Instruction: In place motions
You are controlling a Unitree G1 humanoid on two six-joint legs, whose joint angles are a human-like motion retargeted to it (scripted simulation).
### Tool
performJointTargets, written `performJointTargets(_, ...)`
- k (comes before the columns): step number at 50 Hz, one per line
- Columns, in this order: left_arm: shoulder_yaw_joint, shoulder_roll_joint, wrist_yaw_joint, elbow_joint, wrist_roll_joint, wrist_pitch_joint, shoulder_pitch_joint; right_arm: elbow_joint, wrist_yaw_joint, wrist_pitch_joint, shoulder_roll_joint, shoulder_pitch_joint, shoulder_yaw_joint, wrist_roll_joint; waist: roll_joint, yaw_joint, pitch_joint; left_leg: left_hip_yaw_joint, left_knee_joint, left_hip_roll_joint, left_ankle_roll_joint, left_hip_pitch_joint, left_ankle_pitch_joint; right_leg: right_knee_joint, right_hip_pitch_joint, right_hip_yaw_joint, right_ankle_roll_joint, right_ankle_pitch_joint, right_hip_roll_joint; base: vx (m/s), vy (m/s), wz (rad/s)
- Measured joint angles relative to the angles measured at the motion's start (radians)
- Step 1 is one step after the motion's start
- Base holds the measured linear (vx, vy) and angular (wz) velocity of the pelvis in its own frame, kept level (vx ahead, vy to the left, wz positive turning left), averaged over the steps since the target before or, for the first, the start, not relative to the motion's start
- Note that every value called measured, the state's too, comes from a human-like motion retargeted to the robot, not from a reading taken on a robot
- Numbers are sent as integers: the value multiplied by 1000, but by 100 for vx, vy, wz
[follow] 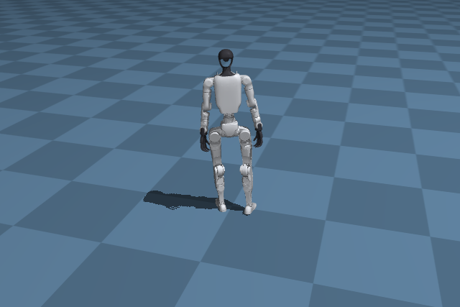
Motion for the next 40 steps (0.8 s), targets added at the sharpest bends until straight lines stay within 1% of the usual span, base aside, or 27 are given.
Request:
performJointTargets(4, 2, -1, 14, 8, -27, -32, 13, -39, -2, -2, -1, -12, 7, -8, 17, -14, -13, 3, -4, 17, 5, -15, 3, 61, -50, 43, 22, -11, -5, -2, 10, -19)
performJointTargets(7, 6, 1, 27, 12, -38, -50, 21, -69, -6, -4, 2, -31, 13, -7, 25, -20, -21, 22, -2, 27, 7, -32, 3, 95, -95, 151, 29, -18, 3, -5, 7, -51)
performJointTargets(10, -1, 15, 27, 17, -32, -49, 22, -96, -5, -11, 8, -43, 19, 7, 23, -30, -20, 36, -4, 24, 7, -40, 5, 101, -121, 283, 44, -17, 12, -5, 3, -36)
performJointTargets(13, 0, 30, 26, 23, -13, -31, 11, -114, 5, -14, 12, -52, 29, 18, 19, -37, -18, 59, -12, 22, 5, -45, 11, 85, -134, 349, 63, -19, 13, -2, -1, -22)
performJointTargets(18, 21, 50, 16, -3, -24, -21, -13, -131, 19, -18, 14, -83, 70, 14, 7, -36, 7, 109, -23, 27, -6, -48, 16, 41, -150, 375, 38, 10, 27, -6, -6, -37)
performJointTargets(20, 37, 52, 17, -20, -36, -22, -26, -133, 20, -17, 13, -104, 91, 9, 11, -20, 21, 140, -25, 45, -13, -54, 16, 48, -170, 355, 27, 5, 30, -12, -7, -69)
performJointTargets(23, 45, 62, 15, -37, -60, -33, -56, -140, 10, -23, 11, -136, 119, 9, 23, -24, 44, 160, -25, 70, -26, -68, 21, 54, -179, 215, 15, -2, 11, -9, -14, -20)
performJointTargets(25, 36, 76, 12, -38, -67, -37, -84, -147, 1, -29, 11, -148, 130, 11, 25, -38, 61, 153, -25, 77, -38, -73, 26, 53, -173, 156, 15, 18, 0, -7, -15, 36)
performJointTargets(27, 26, 91, 13, -32, -53, -39, -119, -149, -4, -33, 12, -157, 132, 14, 23, -38, 80, 145, -22, 83, -49, -78, 32, 55, -168, 140, 9, 35, -1, 0, -22, 45)
performJointTargets(30, -3, 108, 17, -26, -26, -48, -185, -149, -7, -38, 12, -177, 118, 28, 22, -21, 113, 136, -12, 93, -66, -93, 38, 61, -163, 106, 3, 33, -3, -5, -20, 52)
performJointTargets(35, -20, 111, 2, -60, -46, -70, -302, -171, -32, -55, -3, -248, 92, 62, 26, -3, 189, 120, 23, 114, -101, -140, 45, 68, -172, 54, -9, 35, -13, -7, -21, 51)
performJointTargets(38, -10, 99, -9, -89, -83, -82, -398, -187, -53, -63, -22, -327, 72, 76, 33, -22, 230, 83, 112, 127, -91, -227, 7, 95, -222, 15, -13, 34, -28, -20, -13, 62)
performJointTargets(40, -19, 100, -11, -106, -113, -97, -463, -201, -60, -71, -37, -385, 64, 88, 36, -13, 258, 86, 176, 143, -79, -292, -6, 129, -276, 18, -18, 32, -30, -31, -7, 3)
